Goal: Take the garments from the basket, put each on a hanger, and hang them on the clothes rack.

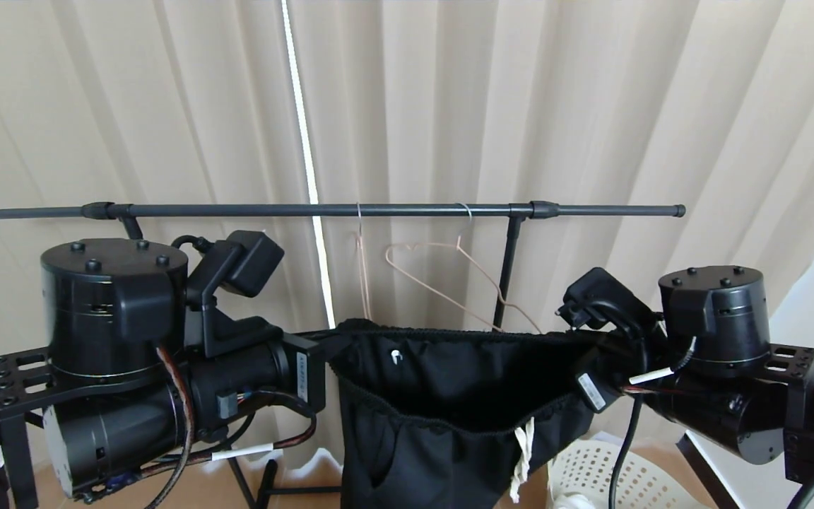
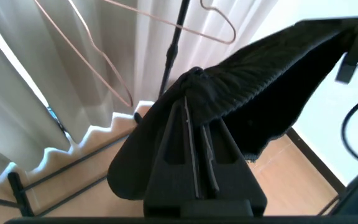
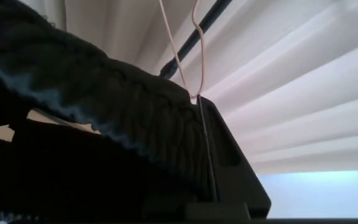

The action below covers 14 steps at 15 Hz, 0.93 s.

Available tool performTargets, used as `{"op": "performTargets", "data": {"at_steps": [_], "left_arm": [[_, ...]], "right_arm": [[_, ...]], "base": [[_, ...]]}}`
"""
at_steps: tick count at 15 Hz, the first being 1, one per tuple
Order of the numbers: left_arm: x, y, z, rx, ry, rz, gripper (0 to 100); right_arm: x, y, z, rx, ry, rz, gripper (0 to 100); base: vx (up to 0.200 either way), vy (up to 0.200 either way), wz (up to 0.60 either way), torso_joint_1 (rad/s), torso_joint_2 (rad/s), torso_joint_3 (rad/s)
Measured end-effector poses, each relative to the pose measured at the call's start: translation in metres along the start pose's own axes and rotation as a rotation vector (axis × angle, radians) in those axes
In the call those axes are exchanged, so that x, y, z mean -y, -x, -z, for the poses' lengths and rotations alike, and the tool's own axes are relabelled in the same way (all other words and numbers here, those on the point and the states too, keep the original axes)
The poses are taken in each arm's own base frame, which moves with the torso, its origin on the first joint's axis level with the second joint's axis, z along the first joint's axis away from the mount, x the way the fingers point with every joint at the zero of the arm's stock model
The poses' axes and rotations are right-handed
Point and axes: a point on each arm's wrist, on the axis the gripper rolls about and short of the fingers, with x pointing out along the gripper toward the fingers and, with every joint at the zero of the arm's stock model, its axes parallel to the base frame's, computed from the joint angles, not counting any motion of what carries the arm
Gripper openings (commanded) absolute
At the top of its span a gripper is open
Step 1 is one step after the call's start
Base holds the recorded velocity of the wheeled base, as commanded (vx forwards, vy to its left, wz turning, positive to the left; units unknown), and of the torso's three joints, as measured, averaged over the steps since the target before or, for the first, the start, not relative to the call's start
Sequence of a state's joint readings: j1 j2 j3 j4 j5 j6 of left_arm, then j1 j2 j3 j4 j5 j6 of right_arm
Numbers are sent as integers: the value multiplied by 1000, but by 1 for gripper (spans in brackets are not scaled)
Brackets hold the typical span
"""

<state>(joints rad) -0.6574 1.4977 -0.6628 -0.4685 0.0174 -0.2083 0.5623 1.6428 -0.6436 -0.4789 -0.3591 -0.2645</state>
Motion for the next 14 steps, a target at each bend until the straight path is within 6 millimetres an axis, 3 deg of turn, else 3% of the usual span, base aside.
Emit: {"op": "performTargets", "data": {"at_steps": [2,6,10,11,14], "left_arm": [[-3,-6,4,-28,3,1,0],[-4,-16,13,-72,2,-2,0],[-3,-19,17,-105,8,55,0],[-3,-19,18,-108,8,59,100],[0,-19,24,-129,1,74,100]], "right_arm": [[-3,17,-8,-37,-24,0,0],[-26,56,-36,-45,-122,-29,0],[-41,64,-62,-25,-265,-67,0],[-43,63,-66,-23,-278,-70,0],[-50,58,-75,-13,-341,-79,0]], "base": [[0,0,0,0,0,0],[0,0,0,0,0,0],[0,0,0,0,0,0],[0,0,0,0,0,0],[0,0,0,0,0,0]]}}
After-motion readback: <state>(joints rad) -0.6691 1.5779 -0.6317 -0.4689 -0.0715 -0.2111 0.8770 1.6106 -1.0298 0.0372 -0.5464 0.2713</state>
